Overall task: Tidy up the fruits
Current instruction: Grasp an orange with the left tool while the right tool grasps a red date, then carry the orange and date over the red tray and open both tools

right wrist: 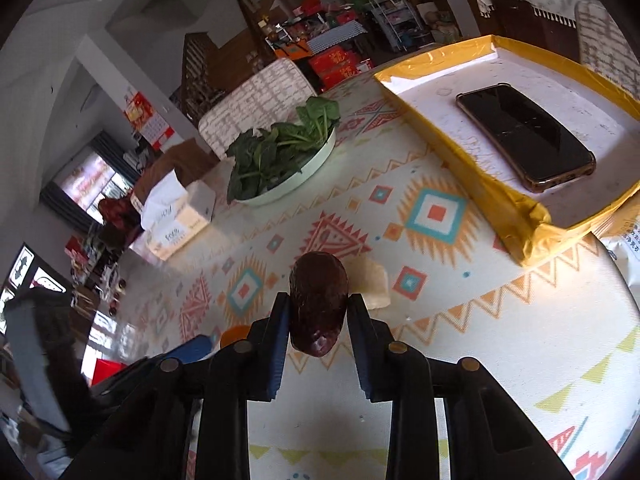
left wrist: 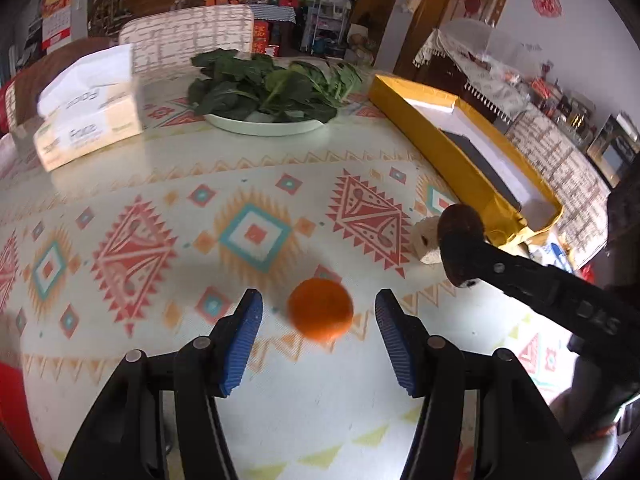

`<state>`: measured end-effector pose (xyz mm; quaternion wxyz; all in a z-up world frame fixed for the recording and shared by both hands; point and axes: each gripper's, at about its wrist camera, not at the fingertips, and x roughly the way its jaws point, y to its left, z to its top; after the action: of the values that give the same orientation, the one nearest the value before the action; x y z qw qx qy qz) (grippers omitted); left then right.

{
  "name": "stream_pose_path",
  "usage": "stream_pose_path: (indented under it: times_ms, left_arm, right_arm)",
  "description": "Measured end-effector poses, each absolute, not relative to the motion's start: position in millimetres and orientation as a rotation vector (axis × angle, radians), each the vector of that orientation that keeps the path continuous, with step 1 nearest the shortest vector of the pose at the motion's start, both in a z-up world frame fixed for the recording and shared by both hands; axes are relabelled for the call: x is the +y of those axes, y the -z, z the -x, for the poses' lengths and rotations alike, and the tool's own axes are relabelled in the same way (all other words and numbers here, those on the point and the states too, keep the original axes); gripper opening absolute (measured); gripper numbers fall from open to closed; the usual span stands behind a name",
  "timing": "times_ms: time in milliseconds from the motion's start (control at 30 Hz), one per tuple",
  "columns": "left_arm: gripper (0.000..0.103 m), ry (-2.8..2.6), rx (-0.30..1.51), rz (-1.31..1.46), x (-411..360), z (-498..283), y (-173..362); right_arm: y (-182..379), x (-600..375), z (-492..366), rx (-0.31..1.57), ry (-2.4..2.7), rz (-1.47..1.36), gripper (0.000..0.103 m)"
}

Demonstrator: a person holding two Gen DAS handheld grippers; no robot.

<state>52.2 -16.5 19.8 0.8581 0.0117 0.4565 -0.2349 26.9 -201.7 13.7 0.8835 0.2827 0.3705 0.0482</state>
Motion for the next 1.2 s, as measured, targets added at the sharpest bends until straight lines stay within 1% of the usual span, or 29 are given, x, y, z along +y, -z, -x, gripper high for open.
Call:
stream_pose_path:
  times_ms: [33,100,133,333,500,700,800,933,1000,1100,1200]
  left_arm:
    - [0.046,0.495,0.967,-0.039,-21.4,-54.0,-16.4]
    - [0.035,0.482,0.961,-0.071,-25.9,-52.5,-14.2]
    - [0.033,0.476,0.957,-0.088,-28.0,-51.6,-14.2]
    - [0.032,0.466,0.934,-0.044,-10.7,-36.6,-23.4]
    - [0.032,0.447,0.886,0.073,39.6,-8.8,-51.7]
    - [0.033,0.326,0.795,0.23,153.5,42.8,-91.3]
    - [0.033,0.224,0.748,0.291,213.2,68.9,-100.1]
    - [0.033,0.06,0.699,0.396,295.6,99.3,-96.3]
    - [0.033,-0.011,0.692,0.422,322.1,108.9,-90.4]
    - [0.033,-0.063,0.701,0.451,349.9,118.2,-75.5]
    - [0.033,-0.096,0.714,0.422,355.2,116.9,-64.7]
  right_arm:
    - [-13.4,-202.9,-27.1,0.771,-0.101,-0.593,0.032]
    - [-13.3,-203.9,-27.0,0.77,-0.103,-0.597,0.032]
    - [-13.5,-203.9,-27.0,0.769,-0.103,-0.595,0.032]
    - [-16.8,-202.1,-25.6,0.748,-0.101,-0.579,0.032]
    - [-21.8,-195.5,-23.4,0.724,-0.126,-0.557,0.032]
    - [-37.5,-166.5,-13.2,0.693,-0.181,-0.507,0.032]
    - [-47.9,-139.8,-1.7,0.699,-0.253,-0.5,0.032]
    - [-61.3,-95.2,3.8,0.725,-0.365,-0.486,0.032]
    - [-66.0,-65.8,4.7,0.746,-0.425,-0.468,0.032]
    - [-67.4,-18.1,4.9,0.786,-0.505,-0.422,0.032]
    - [-63.8,29.4,5.6,0.823,-0.564,-0.364,0.032]
